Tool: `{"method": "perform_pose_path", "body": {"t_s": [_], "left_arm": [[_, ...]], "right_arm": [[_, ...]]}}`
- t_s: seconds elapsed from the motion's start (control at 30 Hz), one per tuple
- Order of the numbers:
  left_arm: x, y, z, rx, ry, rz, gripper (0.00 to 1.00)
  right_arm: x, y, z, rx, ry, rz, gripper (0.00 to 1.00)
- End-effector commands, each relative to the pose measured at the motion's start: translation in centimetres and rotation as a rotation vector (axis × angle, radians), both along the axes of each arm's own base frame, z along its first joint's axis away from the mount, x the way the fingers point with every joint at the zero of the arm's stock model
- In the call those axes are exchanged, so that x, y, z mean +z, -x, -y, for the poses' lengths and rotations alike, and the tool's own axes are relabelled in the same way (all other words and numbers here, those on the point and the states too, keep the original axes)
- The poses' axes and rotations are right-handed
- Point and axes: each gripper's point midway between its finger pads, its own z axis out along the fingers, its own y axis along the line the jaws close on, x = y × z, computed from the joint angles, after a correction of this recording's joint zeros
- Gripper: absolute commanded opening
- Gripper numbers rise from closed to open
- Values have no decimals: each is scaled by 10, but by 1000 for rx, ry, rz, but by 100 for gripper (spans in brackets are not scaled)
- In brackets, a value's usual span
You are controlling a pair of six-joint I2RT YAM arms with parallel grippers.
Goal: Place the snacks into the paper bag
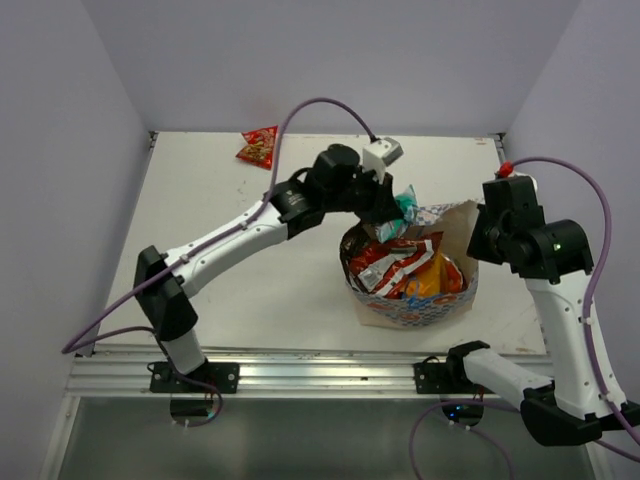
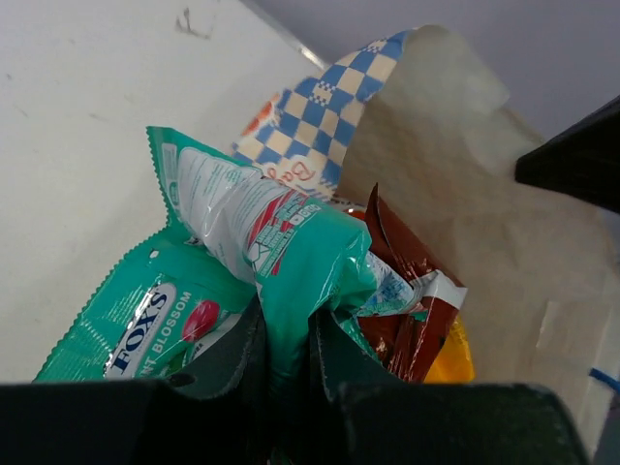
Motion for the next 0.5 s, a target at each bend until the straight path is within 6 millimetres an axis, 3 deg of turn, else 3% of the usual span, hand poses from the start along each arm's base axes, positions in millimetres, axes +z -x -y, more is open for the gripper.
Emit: {"method": "perform_pose_path", "body": {"t_s": [0.0,0.03,0.2,0.43,0.47], "left_arm": [[-63,27,17,-58,-175,-74,0],[-68,44,25,-93,-195,-60,0],[-73,83,43,-180,-252,-14,0],[-5,133,57,-216,-170,116,0],[-13,137,56,-225,-200,98,0]], "right_arm": [[-5,26,1,25,-11,-65,0],[-5,26,1,25,-12,-62,0],[-6,29,3,24,-7,-61,0],[-8,35,6,27,8,-71,0],[-8,35,6,27,8,-71,0]]}}
